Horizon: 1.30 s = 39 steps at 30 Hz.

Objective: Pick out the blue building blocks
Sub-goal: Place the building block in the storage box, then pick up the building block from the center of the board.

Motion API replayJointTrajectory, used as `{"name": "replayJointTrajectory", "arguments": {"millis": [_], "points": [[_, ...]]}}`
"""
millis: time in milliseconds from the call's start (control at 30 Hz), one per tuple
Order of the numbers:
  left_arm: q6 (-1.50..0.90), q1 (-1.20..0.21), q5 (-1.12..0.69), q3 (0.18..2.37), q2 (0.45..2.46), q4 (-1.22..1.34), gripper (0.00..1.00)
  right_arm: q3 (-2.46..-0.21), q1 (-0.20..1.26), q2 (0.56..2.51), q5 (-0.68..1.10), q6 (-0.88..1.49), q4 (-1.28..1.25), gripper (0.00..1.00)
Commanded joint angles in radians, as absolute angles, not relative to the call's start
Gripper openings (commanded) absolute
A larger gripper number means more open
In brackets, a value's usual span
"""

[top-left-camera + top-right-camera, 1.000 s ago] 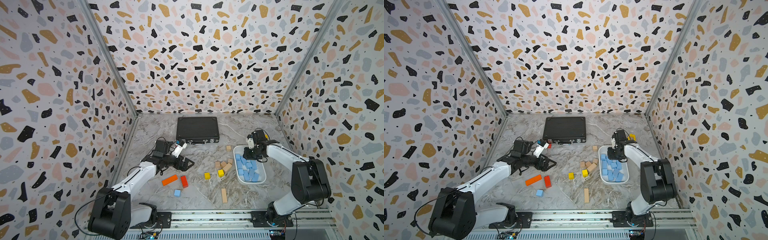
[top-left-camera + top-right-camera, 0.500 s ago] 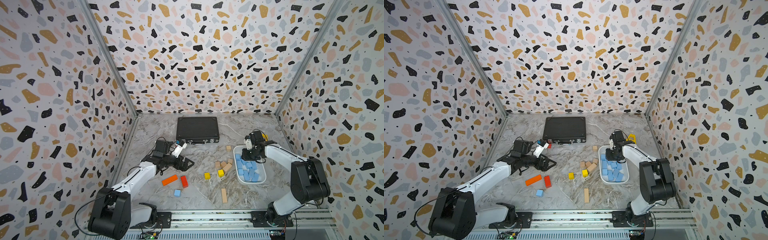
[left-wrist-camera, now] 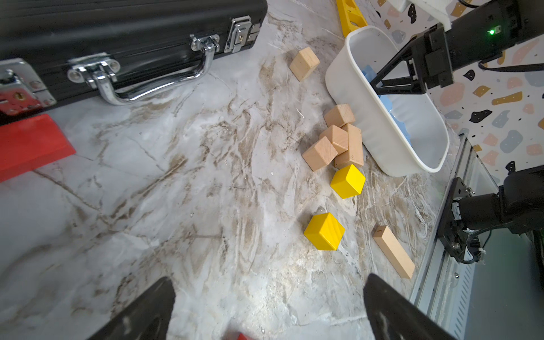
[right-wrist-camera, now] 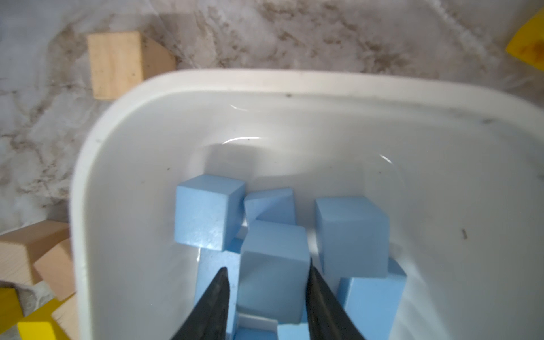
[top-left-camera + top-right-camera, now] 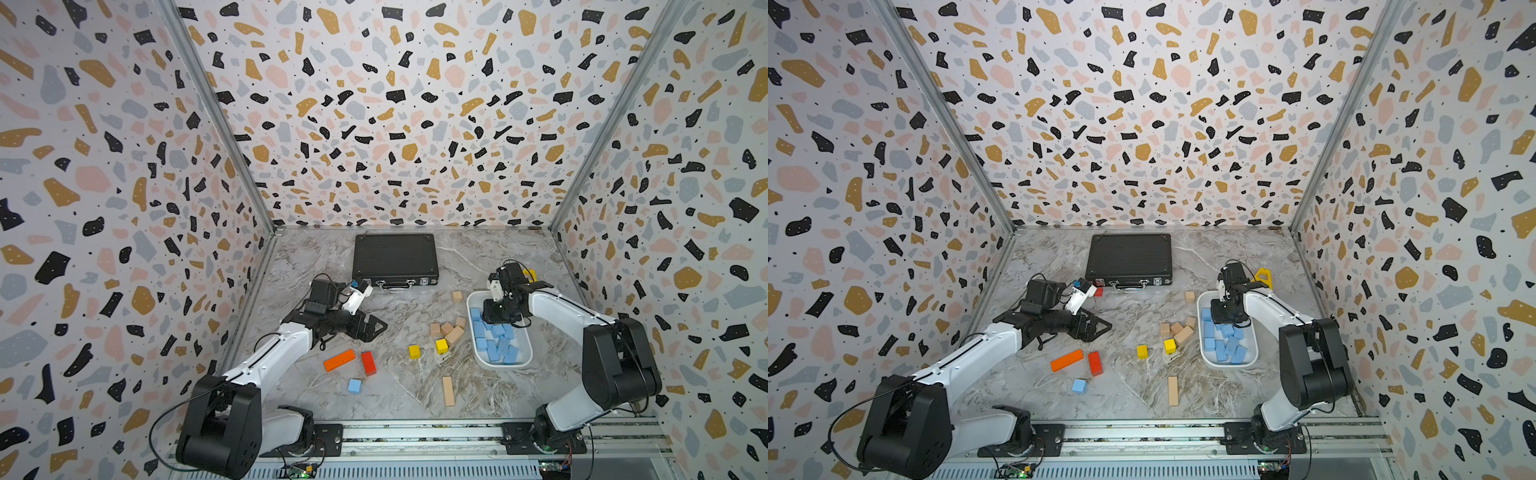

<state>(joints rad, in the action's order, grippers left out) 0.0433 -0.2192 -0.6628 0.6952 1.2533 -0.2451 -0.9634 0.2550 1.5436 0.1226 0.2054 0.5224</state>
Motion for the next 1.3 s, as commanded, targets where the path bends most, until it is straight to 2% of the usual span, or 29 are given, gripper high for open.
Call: {"name": "replayJointTrajectory", "arguments": {"millis": [0,233,300,633,867,1267], "points": [[0.058,-0.178,-0.638,0.733,1.232,-0.251,1.0,-1.01,0.299,1.447,0.159,0.18,0.529,0.44],[0.094,-0.01,-0.638,0.727,1.18,-0.275,1.0,-1.041,0.496,1.404,0.284,0.043,0.413,0.42],[0.109,0.053,-0.65,0.731,1.162,-0.298,1.0,-1.027,0.589,1.412,0.32,-0.019,0.33,0.45],[0.274,0.276,-0.624,0.754,1.077,-0.436,1.0,-0.995,0.902,1.605,0.543,-0.234,-0.079,0.44],[0.287,0.327,-0.621,0.73,1.064,-0.445,1.0,-0.937,1.07,1.701,0.631,-0.346,-0.265,0.43],[0.226,0.333,-0.706,0.696,1.084,-0.391,1.0,-0.988,1.164,1.87,0.643,-0.36,-0.354,0.44]]}}
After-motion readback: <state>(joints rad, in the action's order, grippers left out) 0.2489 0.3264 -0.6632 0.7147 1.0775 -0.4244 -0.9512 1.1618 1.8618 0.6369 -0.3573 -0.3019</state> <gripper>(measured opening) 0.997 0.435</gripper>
